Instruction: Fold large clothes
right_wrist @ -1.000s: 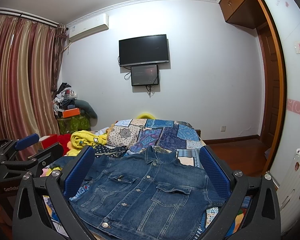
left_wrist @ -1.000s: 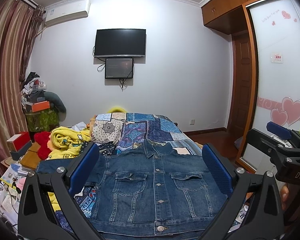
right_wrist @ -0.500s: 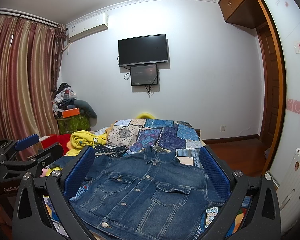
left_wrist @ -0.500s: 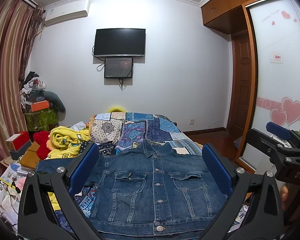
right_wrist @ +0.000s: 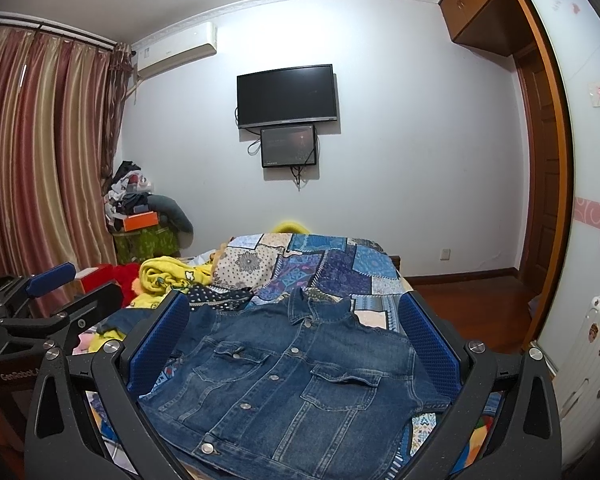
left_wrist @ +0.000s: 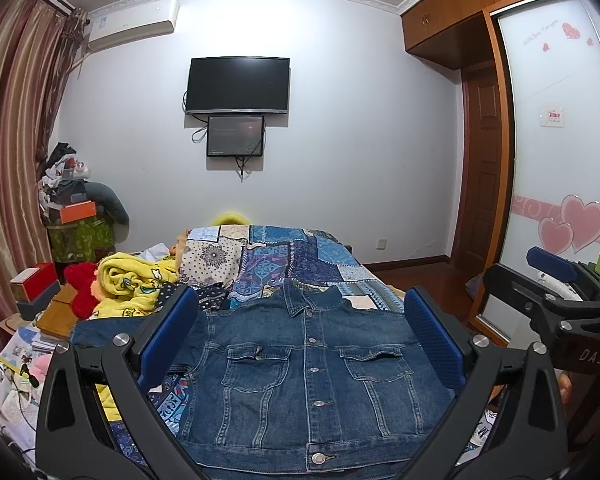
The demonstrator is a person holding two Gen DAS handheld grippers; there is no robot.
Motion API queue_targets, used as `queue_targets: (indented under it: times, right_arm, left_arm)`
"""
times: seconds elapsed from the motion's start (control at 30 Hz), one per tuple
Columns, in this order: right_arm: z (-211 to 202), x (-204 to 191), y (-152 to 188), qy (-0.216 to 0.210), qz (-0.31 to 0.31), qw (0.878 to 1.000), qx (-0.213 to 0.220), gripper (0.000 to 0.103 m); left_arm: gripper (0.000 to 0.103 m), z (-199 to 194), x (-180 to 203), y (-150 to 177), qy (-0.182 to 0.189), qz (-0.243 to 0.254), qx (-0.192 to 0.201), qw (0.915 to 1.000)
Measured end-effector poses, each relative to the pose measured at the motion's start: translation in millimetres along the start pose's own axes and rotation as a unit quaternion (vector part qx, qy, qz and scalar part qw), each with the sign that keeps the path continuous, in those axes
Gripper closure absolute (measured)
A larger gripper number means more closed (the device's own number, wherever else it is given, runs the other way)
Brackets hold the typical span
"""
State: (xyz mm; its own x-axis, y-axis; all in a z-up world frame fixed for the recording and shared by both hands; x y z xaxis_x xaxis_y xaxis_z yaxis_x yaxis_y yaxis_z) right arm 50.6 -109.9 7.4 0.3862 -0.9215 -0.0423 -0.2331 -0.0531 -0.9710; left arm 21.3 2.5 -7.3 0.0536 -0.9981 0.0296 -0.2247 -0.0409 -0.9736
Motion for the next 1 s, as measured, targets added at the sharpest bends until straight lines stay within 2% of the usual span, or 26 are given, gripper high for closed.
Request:
queue_targets:
  times: [0.4, 0.63, 0.87, 1.0]
  right_arm:
    - [15.5, -0.5, 0.9, 0.002, -0.002, 1.000, -0.019, 0.000]
    - [51.5, -2.8, 6.8, -0.002, -0.006, 0.998, -0.058, 0.000]
    - [101.8, -4.2, 18.2, -0.010, -0.010, 0.994, -0.105, 0.000]
    - [143.5, -2.1, 33.8, -0.014, -0.007, 0.989, -0.148, 0.000]
  left_arm:
    - [0.000, 15.6, -11.9, -0.5, -0.004, -0.006, -0.010, 0.9999]
    - [0.000, 53.1, -31.8, 5.2, -0.027, -0.019, -0.034, 0.9989]
    - [0.000, 106.8, -81.0, 19.8, -0.063, -0.049, -0.068, 0.9945]
    - [0.000, 143.9, -122.1, 37.5, -0.076, -0.083, -0.109, 0.9877]
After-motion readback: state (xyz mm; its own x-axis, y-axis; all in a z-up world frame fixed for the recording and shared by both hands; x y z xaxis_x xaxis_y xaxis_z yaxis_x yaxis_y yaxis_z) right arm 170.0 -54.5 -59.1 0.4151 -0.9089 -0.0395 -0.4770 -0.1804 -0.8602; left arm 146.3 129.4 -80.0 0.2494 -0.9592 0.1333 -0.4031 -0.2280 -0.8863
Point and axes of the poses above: each gripper's, at about its wrist camera, not at the fingertips, and z roughly the way its jaws point, x to its right, y to its underside, the point moved 1 cm from there along z, roughly the way its jaws point, and after that the axes turned 2 degrees about -y, right-handed, at the moved point
